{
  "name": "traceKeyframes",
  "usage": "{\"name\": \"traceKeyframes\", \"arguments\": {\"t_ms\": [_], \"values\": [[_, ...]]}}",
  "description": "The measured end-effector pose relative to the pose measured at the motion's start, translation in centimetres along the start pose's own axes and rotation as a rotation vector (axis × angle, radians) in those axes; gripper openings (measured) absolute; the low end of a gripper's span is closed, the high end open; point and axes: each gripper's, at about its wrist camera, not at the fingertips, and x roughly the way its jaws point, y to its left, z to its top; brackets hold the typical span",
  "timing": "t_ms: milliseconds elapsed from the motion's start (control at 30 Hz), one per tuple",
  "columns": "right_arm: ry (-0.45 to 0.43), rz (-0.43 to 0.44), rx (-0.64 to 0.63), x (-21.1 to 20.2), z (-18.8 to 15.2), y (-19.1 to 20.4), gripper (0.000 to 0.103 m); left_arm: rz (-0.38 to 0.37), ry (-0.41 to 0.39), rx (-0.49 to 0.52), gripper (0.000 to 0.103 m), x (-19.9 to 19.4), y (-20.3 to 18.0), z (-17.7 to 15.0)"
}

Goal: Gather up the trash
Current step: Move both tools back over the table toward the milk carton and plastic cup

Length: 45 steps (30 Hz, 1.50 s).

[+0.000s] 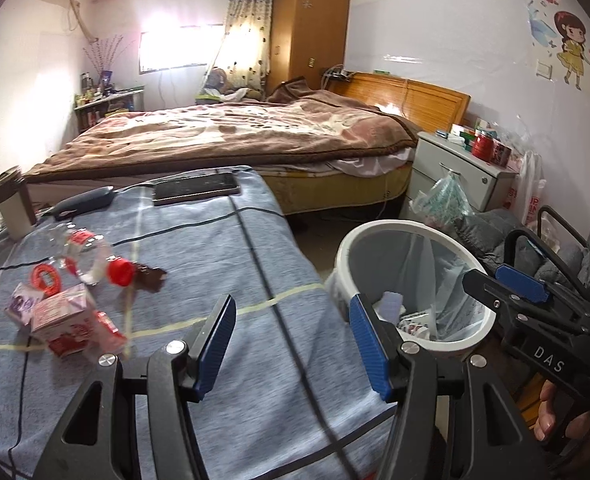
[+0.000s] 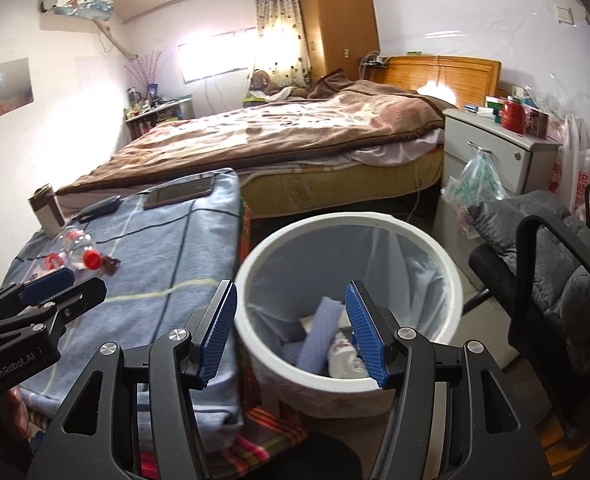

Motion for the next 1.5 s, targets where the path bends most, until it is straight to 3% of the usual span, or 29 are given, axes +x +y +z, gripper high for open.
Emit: {"name": "traceKeyframes", "arguments": {"t_ms": [400, 967, 1500], "values": [[0.004, 0.078, -0.063, 0.2, -0.8, 4.4, 0.058, 0.095, -0.031, -0.075, 0.062, -2.7, 5.3, -1.8], [0.074, 0.213, -0.198, 2.5, -1.9, 12.0, 0.058, 0.287, -0.026, -0.227, 0.062, -5.5, 15.3, -5.0], [0.178, 0.336, -0.282, 6.0, -2.6, 19.0, 0.058, 0.343, 0.013, -0.301, 0.063, -5.7, 21.0, -6.6]]}}
